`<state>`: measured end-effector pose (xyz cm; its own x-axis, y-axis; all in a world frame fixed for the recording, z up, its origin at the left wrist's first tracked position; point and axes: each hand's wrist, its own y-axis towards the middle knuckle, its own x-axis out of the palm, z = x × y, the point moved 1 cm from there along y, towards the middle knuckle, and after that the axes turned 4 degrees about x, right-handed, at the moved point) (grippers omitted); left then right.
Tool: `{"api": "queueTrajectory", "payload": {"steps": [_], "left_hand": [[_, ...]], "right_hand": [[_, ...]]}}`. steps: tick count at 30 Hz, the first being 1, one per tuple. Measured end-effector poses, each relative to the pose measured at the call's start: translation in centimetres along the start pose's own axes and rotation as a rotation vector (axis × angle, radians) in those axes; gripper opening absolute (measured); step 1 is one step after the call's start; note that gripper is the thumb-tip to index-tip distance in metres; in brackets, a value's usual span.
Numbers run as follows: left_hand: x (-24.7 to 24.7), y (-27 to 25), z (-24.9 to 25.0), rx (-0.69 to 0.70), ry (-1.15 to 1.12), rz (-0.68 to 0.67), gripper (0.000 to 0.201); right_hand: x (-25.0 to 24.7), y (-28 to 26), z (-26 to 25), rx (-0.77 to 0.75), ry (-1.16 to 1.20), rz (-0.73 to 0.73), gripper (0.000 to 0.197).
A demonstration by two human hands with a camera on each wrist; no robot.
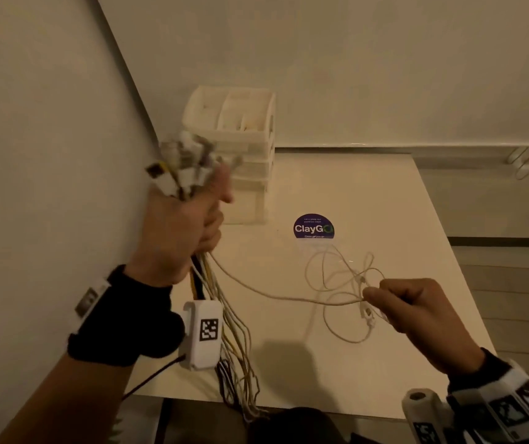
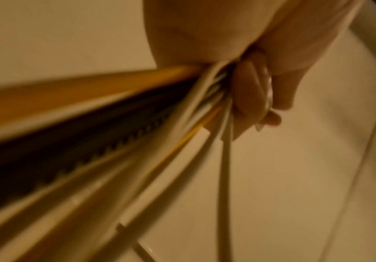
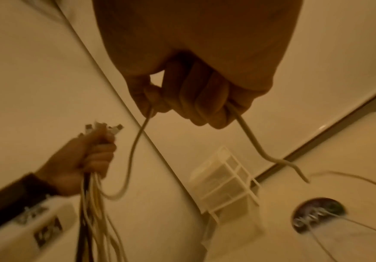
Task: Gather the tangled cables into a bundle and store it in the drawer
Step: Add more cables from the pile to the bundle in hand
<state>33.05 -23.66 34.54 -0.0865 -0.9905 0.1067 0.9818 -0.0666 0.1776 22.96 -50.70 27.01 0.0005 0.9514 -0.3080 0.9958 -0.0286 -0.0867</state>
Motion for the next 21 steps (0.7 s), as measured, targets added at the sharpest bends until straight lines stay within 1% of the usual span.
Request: {"api": "queueTrajectory", "payload": {"steps": [3, 5, 6, 7, 9, 10, 12, 14, 16, 17, 19, 21], "left_hand": [[3.0, -1.6, -1.1, 0.008, 0.144, -0.094, 0.021], [5.4, -2.6, -1.3, 0.032, 0.142, -0.209, 0.009], [6.4, -2.9, -1.4, 0.039, 0.121, -0.269, 0.006], [7.2, -3.2, -1.5, 0.033, 0.097, -0.317, 0.008], [7.9, -3.3, -1.8, -0.014, 0.055, -0.366, 0.009], [7.9, -3.2, -2.0, -0.029, 0.047, -0.367, 0.009], [7.7, -3.1, -2.3, 0.007, 0.057, -0.367, 0.010], [7.6, -3.2, -2.0, 0.074, 0.091, -0.372, 0.013], [7.2, -2.9, -1.8, 0.100, 0.126, -0.343, 0.015], [6.8, -2.6, -1.8, 0.094, 0.126, -0.299, 0.019], [5.4, -1.7, -2.1, 0.047, 0.112, -0.178, 0.023], [4.1, -0.8, -2.0, 0.029, 0.045, -0.075, 0.017]], "right_hand": [[0.7, 0.8, -3.3, -0.034, 0.091, 0.051, 0.051], [1.6, 1.5, -5.3, -0.074, 0.112, 0.056, 0.048], [1.9, 1.8, -6.1, -0.093, 0.126, 0.063, 0.048], [2.2, 2.1, -6.6, -0.104, 0.158, 0.068, 0.047], [2.5, 2.8, -7.3, -0.100, 0.245, 0.060, 0.039], [2.5, 3.0, -7.5, -0.091, 0.274, 0.049, 0.036], [2.6, 3.3, -7.4, -0.069, 0.318, 0.027, 0.037], [2.8, 3.3, -7.1, -0.052, 0.344, -0.004, 0.040], [3.0, 3.2, -6.7, -0.024, 0.370, -0.051, 0.048], [3.0, 3.0, -6.4, -0.002, 0.376, -0.072, 0.051], [2.9, 2.7, -5.8, 0.040, 0.380, -0.089, 0.050], [2.6, 2.4, -5.0, 0.060, 0.363, -0.099, 0.052]]}}
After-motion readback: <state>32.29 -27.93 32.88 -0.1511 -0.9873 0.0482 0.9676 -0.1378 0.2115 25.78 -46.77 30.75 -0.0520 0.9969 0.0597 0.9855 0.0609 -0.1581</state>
